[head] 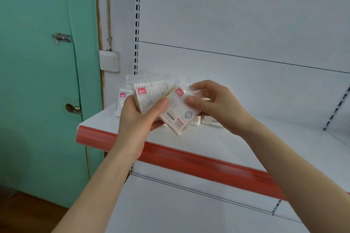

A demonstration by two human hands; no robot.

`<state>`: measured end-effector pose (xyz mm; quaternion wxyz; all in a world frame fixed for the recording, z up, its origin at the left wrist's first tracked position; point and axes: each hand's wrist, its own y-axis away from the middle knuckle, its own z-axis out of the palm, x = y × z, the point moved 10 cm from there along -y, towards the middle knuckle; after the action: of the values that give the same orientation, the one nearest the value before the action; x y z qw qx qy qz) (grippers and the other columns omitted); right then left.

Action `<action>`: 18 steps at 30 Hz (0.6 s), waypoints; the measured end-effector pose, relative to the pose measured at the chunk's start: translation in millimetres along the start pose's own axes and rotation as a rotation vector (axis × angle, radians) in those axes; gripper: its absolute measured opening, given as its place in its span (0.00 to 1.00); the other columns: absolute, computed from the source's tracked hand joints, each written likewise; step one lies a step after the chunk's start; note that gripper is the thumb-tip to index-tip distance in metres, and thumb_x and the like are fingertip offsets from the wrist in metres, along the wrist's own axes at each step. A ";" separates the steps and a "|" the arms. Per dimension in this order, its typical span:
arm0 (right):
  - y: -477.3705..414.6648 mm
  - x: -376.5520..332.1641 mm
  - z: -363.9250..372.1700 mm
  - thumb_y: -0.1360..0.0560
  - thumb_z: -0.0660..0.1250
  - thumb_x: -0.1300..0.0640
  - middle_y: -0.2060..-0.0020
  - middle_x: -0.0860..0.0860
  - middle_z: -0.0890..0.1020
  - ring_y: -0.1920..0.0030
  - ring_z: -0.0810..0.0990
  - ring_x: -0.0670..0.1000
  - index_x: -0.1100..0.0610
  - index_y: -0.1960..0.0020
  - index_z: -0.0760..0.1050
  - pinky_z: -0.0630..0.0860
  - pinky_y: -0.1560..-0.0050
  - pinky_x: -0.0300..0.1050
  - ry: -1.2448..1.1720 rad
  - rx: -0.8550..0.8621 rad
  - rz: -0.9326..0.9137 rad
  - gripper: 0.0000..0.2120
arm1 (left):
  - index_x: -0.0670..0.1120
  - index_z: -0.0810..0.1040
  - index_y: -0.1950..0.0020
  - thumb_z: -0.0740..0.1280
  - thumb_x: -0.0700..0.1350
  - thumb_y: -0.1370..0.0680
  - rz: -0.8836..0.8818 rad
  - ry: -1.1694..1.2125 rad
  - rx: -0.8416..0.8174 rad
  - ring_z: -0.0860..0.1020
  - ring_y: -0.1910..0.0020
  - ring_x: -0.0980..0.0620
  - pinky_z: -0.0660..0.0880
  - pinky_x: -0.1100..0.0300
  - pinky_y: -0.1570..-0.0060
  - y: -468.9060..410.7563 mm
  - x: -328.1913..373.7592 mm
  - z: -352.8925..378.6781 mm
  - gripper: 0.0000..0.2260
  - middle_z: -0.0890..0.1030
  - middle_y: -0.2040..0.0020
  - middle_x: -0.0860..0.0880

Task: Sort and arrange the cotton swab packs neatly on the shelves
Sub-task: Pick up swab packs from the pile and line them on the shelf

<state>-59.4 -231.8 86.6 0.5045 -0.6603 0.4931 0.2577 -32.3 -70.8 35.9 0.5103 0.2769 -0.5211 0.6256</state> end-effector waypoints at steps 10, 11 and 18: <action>-33.5 23.1 -17.4 0.30 0.72 0.56 0.54 0.46 0.79 0.51 0.75 0.45 0.56 0.49 0.78 0.67 0.59 0.26 0.722 0.011 -0.033 0.10 | 0.47 0.74 0.45 0.64 0.41 0.22 0.016 -0.058 0.189 0.82 0.52 0.54 0.81 0.61 0.59 4.9 -2.3 -54.9 0.07 0.81 0.49 0.50; -36.8 25.9 -13.4 0.29 0.71 0.56 0.52 0.48 0.79 0.48 0.75 0.47 0.56 0.48 0.78 0.67 0.56 0.32 0.766 0.020 -0.034 0.11 | 0.49 0.75 0.47 0.65 0.41 0.23 0.018 -0.060 0.186 0.82 0.53 0.56 0.80 0.62 0.59 5.9 -2.3 -55.6 0.05 0.82 0.50 0.51; -42.2 30.7 -6.3 0.27 0.68 0.49 0.46 0.51 0.75 0.41 0.69 0.52 0.53 0.42 0.74 0.63 0.53 0.40 1.030 0.084 -0.096 0.16 | 0.51 0.78 0.49 0.67 0.43 0.25 0.012 -0.145 0.118 0.82 0.53 0.55 0.79 0.61 0.55 9.5 -5.4 -54.8 0.06 0.83 0.52 0.53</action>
<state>-10.3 -249.4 80.5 0.2335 -0.7026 0.6566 -0.1440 -29.1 -20.8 10.9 0.4505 0.3479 -0.5206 0.6364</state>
